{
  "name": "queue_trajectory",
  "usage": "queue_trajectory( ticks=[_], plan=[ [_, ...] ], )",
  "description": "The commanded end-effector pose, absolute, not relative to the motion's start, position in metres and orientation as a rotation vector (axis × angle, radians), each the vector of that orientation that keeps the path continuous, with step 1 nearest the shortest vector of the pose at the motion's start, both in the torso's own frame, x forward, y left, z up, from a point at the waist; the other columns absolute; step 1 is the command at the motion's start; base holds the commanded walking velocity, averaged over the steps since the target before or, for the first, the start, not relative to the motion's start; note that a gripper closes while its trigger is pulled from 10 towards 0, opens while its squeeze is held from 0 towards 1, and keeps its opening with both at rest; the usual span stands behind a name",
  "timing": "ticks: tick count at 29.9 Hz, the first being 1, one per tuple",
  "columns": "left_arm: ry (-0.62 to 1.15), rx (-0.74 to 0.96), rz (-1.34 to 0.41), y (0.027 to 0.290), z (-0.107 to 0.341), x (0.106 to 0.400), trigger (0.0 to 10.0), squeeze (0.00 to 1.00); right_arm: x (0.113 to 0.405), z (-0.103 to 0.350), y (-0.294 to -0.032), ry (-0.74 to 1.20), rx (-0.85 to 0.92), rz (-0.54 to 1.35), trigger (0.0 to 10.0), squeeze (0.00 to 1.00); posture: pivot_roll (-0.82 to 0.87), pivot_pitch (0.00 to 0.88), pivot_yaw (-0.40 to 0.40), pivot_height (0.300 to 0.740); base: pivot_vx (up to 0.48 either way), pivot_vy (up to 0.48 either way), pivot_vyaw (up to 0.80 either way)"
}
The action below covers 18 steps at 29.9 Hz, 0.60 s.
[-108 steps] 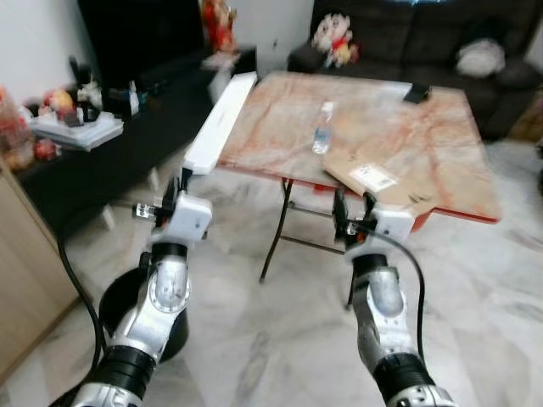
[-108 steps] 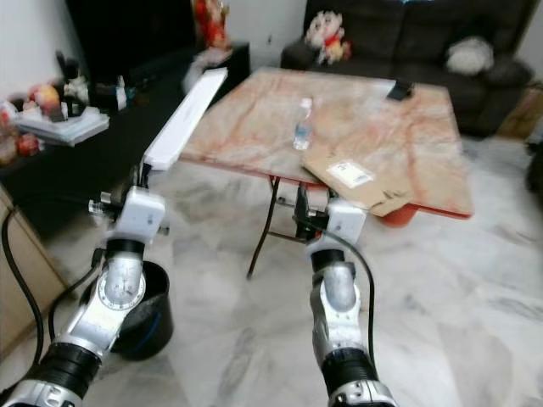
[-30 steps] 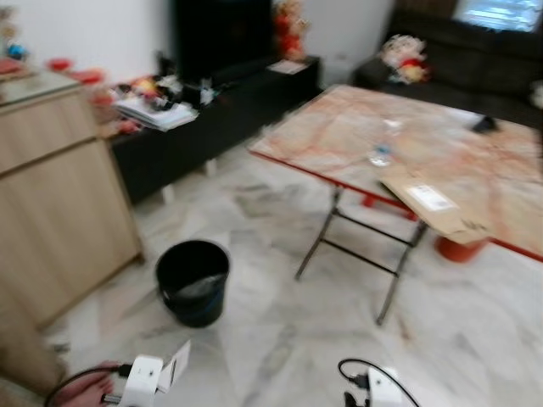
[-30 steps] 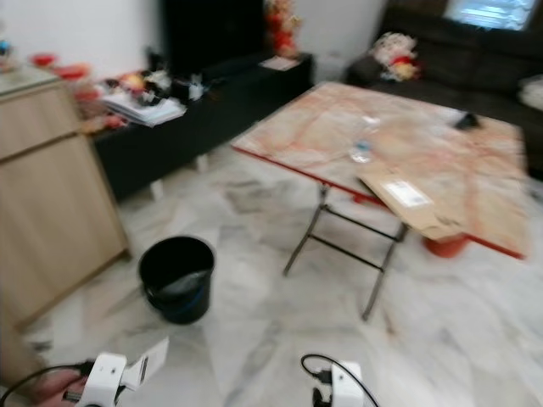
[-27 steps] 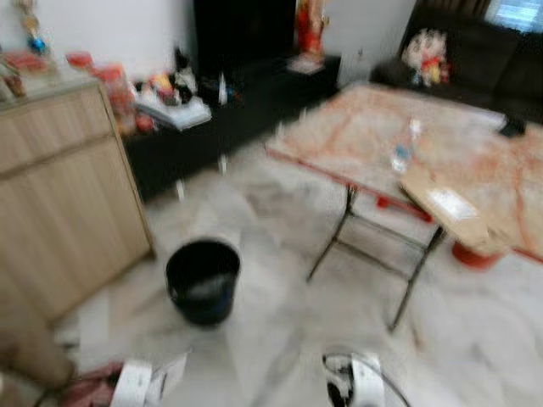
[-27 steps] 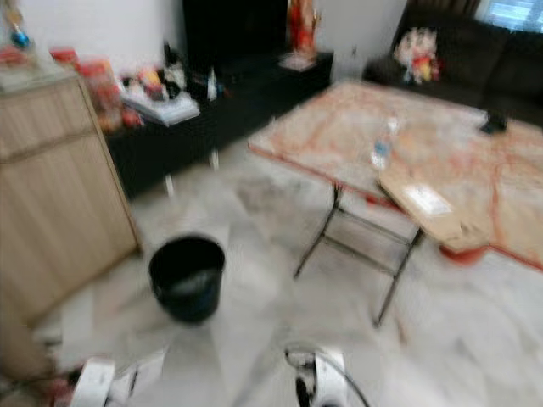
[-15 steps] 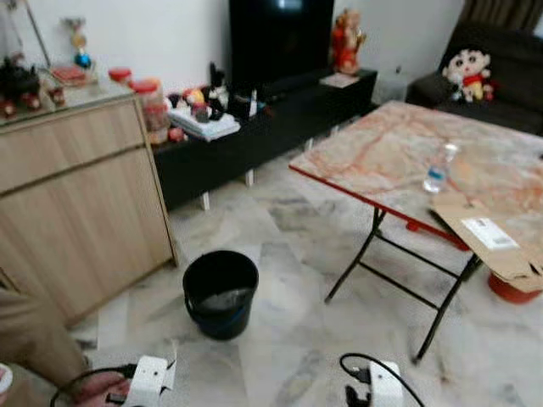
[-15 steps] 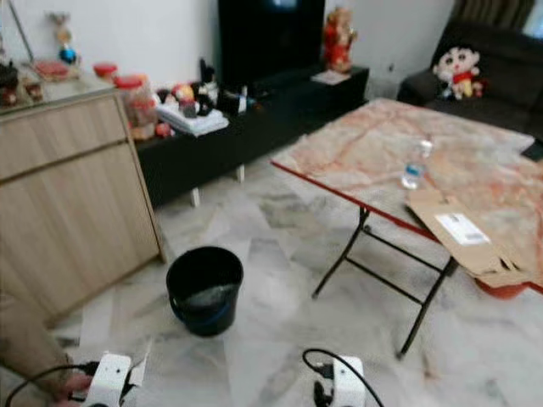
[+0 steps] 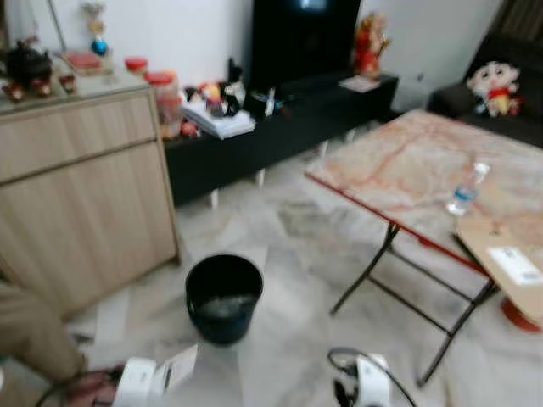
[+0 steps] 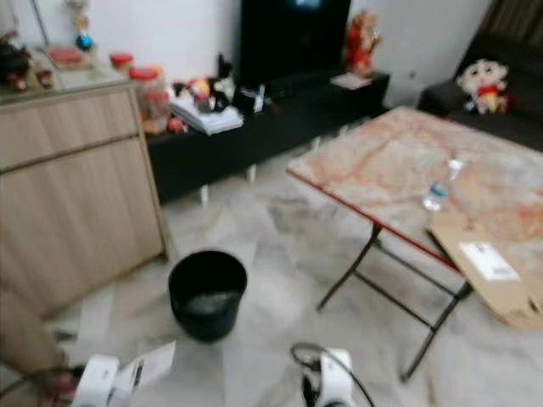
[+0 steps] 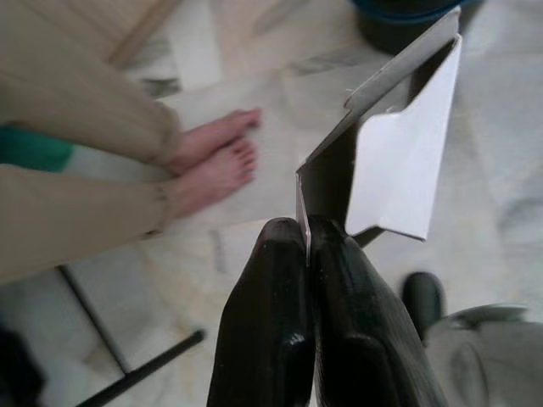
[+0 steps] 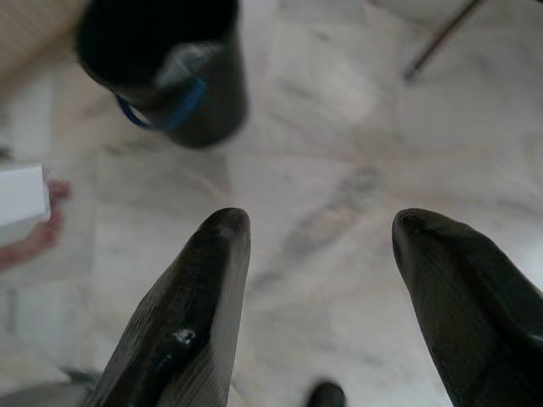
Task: Picking trash to rubbish bin
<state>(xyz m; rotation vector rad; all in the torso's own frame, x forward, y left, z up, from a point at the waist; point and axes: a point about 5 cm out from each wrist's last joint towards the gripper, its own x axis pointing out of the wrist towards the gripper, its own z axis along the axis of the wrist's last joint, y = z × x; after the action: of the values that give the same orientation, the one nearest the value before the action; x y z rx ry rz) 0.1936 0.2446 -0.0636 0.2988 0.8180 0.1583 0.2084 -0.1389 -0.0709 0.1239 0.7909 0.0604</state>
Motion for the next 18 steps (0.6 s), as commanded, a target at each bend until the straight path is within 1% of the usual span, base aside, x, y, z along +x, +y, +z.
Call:
queue_trajectory(
  ticks=[1,5,11,18],
  plan=[
    [0.784,0.277,0.129,0.2305,-0.061,0.2049,10.0,0.0,0.2,-0.0752,-0.1576,0.816,0.106,0.01,10.0,0.0,0.15,0.0,-0.058,0.74,0.292,0.0,0.0],
    [0.778,0.278,0.131,0.2307,-0.0603,0.2056,10.0,0.0,0.2013,-0.0744,-0.1556,0.809,0.093,0.03,10.0,0.0,0.15,0.0,-0.058,0.74,0.291,0.0,0.0],
    [0.767,0.279,0.137,0.2311,-0.0589,0.2075,10.0,0.0,0.2022,-0.0739,-0.1552,0.805,0.093,0.028,10.0,0.0,0.16,0.0,-0.063,0.74,0.292,0.0,0.7],
    [0.736,0.289,0.134,0.2283,-0.0551,0.2144,10.0,0.0,0.203,-0.0733,-0.1557,0.796,0.122,0.017,10.0,0.0,0.16,0.0,-0.063,0.74,0.291,0.0,0.0]
  ],
)
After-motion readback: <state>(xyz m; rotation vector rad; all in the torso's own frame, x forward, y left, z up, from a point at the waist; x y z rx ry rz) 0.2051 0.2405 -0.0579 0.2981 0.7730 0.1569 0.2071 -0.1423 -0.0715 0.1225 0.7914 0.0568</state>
